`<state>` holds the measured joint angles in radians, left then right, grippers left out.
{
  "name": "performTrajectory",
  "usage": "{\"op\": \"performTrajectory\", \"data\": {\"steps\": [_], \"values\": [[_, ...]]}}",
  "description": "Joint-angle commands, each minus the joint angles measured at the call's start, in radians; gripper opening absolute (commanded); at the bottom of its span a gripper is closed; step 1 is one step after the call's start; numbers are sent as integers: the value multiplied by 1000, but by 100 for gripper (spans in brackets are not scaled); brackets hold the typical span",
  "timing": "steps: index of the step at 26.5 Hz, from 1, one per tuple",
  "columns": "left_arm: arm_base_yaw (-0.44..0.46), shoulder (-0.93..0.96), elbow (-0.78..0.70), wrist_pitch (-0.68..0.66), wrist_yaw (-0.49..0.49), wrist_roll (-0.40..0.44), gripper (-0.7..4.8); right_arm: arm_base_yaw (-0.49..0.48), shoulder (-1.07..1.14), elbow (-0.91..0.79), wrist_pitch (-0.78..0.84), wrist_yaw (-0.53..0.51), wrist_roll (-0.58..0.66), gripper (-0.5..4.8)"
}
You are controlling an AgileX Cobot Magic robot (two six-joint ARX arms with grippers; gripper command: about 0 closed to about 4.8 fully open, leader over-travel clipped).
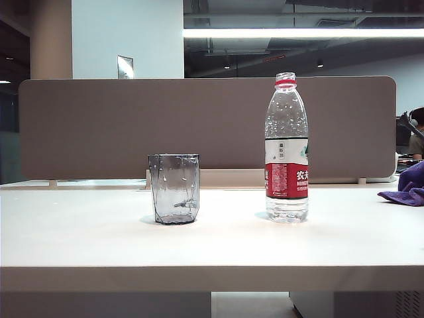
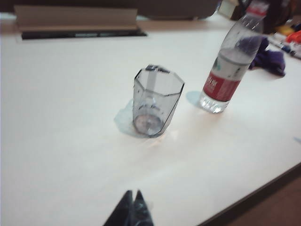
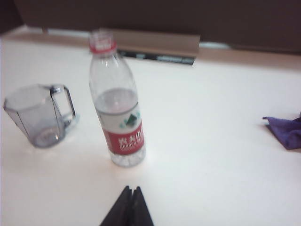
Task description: Pick up the mineral water bottle on the table and pour a little water into the mug.
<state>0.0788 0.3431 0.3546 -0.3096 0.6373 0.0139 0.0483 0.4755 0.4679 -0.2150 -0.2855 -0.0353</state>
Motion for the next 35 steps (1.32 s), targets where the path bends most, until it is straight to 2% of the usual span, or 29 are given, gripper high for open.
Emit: {"op": "performTrajectory", "data": {"steps": [1, 4, 8, 9, 12, 14, 15, 16, 17, 18, 19, 27, 35], "values": [[0, -1, -24, 3, -17, 14, -4, 11, 102, 1, 60, -4, -104, -9], [0, -1, -27, -3, -32, 17, -5, 29, 195, 2, 132, -8, -121, -9], [0, -1, -26, 40, -32, 16, -5, 110, 311, 2, 301, -2, -119, -8], [0, -1, -26, 48, -32, 16, -4, 129, 341, 2, 342, -2, -119, 8], [0, -2, -26, 68, -32, 16, -4, 172, 423, 2, 452, -2, -119, 97], [0, -2, -26, 71, -32, 16, -4, 198, 483, 2, 525, 0, -119, 132], [0, -2, -26, 72, -31, 16, -4, 207, 536, 2, 575, 3, -119, 178], [0, -2, -26, 72, -31, 15, -4, 209, 583, 2, 610, 3, -119, 281], [0, -2, -26, 72, -32, 13, -4, 210, 619, 2, 641, 3, -119, 355], [0, -2, -26, 72, -32, 13, -4, 210, 658, 2, 675, 3, -119, 415], [0, -2, -26, 72, -31, 13, -4, 210, 676, 2, 694, 3, -119, 431], [0, -2, -26, 72, -31, 12, -4, 212, 825, 4, 869, 3, -117, 479], [0, -2, -26, 72, -31, 13, -4, 212, 998, 40, 1009, 20, -90, 479]]}}
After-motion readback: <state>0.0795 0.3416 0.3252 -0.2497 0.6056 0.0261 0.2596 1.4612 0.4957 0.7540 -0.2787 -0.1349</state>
